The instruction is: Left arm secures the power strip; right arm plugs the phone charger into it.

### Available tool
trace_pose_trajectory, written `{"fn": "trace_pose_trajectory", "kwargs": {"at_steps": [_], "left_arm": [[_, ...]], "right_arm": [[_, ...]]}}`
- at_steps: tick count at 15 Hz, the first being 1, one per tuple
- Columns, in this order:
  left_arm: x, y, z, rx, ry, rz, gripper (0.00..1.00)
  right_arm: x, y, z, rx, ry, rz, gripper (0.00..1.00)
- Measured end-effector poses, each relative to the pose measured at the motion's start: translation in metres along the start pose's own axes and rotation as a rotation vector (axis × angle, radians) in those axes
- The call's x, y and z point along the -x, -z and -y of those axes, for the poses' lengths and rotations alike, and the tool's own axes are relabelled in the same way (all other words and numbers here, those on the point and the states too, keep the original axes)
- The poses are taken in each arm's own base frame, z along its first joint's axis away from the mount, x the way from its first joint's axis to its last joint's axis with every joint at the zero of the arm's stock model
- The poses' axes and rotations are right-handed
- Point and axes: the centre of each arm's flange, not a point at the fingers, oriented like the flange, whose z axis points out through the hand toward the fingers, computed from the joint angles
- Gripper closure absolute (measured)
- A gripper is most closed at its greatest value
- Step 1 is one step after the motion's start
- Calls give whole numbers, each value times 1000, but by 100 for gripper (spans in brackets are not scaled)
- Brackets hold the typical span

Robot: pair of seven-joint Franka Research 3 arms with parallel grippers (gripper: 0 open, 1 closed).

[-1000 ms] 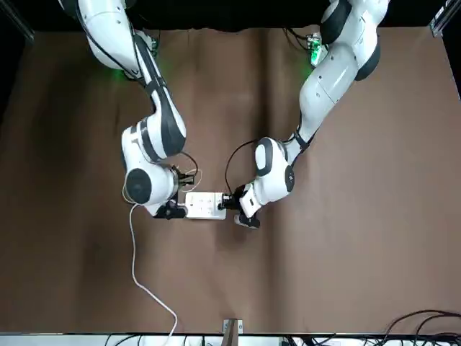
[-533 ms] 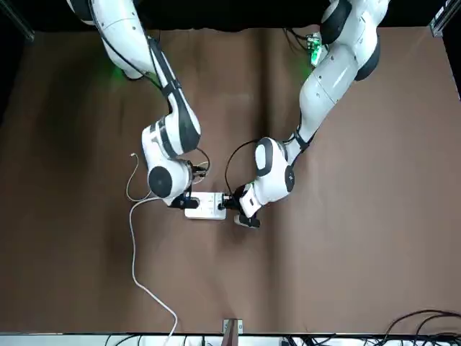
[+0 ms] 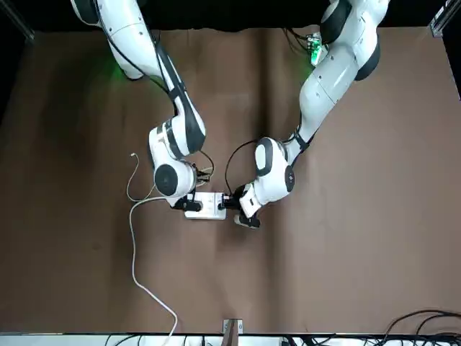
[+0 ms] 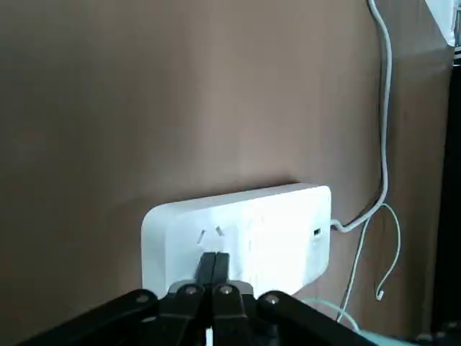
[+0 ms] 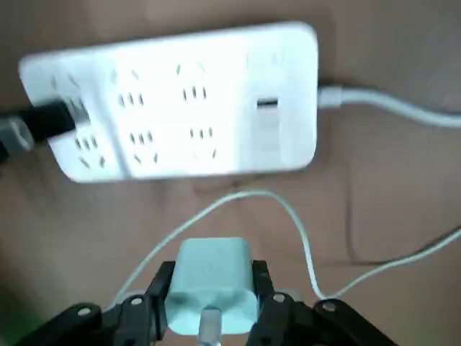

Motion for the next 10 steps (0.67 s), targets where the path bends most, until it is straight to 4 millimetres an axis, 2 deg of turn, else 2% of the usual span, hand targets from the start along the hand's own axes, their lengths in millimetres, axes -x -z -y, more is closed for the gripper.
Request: {"fn": "trace_pose_trajectory", "kwargs": {"at_steps": [5,10], "left_arm": [[0,0,0,0,0,0,99],[0,0,0,0,0,0,99]], "right_arm": [[-12,15,1,-42,-24,-84,52],[-16,2,5,-23,-19,-115,52]]}}
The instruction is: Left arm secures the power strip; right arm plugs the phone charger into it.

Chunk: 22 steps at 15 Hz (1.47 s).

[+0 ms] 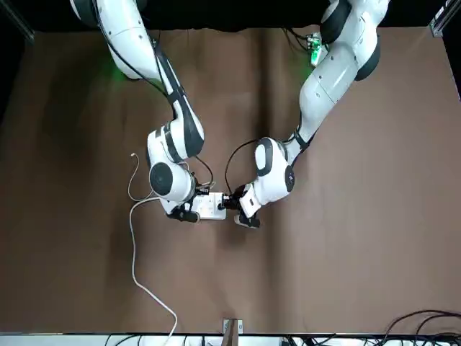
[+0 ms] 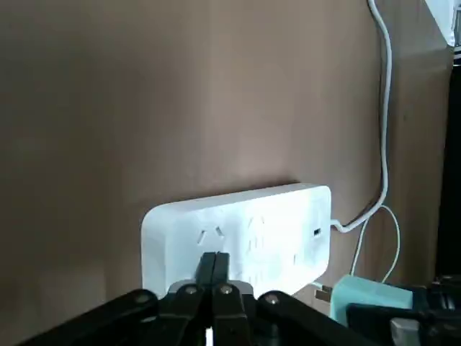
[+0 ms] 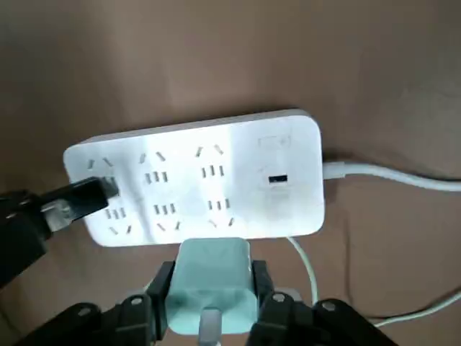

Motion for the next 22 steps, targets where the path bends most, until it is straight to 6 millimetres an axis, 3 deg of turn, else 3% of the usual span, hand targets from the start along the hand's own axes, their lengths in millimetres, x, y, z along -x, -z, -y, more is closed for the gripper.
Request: {"fn": "trace_pose_trajectory", "kwargs": {"at_steps": [22], "left_arm": [[0,0,0,0,0,0,99]], "right_arm": [[-3,-18,8,32,22,-67,52]]}}
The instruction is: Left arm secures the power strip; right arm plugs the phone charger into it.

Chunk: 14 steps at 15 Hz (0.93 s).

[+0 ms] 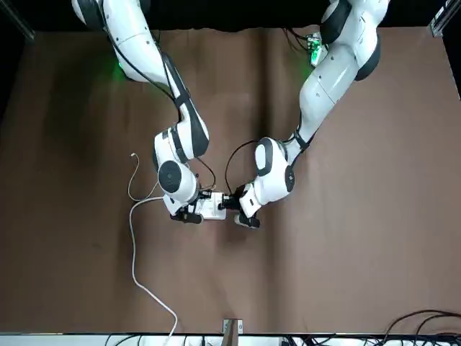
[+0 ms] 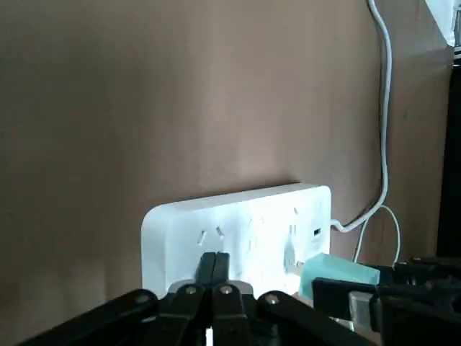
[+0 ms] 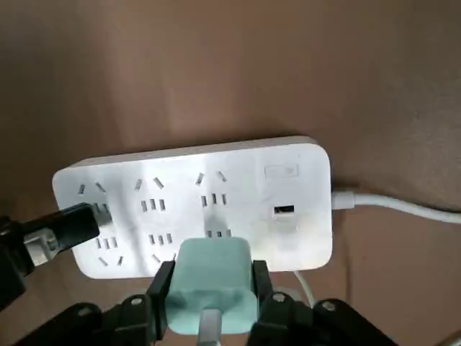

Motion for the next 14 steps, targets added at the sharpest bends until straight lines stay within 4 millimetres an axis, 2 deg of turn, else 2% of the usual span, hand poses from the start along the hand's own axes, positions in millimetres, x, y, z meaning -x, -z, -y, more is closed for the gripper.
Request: {"fn": "trace_pose_trajectory", "kwargs": {"at_steps": [14], "left_arm": [[0,0,0,0,0,0,99]], "right_arm": [[1,-8,4,31,27,-23,52]]}}
